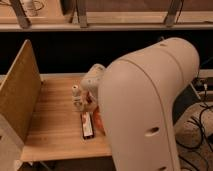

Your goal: Knock the bottle over

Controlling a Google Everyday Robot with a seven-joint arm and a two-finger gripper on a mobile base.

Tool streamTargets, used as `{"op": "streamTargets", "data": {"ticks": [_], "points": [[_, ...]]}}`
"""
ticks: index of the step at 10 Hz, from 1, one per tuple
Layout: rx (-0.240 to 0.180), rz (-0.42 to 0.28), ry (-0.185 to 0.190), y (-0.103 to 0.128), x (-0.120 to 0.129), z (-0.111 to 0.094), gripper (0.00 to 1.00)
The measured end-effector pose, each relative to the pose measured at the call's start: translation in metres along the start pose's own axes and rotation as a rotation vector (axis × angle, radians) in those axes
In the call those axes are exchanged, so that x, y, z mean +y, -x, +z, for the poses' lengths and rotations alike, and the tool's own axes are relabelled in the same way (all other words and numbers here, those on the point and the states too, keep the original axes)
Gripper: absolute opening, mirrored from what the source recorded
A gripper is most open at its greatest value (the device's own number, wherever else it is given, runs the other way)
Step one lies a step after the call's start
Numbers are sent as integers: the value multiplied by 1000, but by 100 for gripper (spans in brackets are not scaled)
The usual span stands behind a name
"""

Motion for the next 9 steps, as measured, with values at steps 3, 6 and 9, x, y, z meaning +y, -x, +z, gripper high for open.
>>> {"op": "streamTargets", "data": {"ticks": [3,6,9], "points": [[-30,-103,37,36,35,4,0],[-90,-226,54,80,64,-1,0],[-159,-309,89,111,89,-7,0]]}}
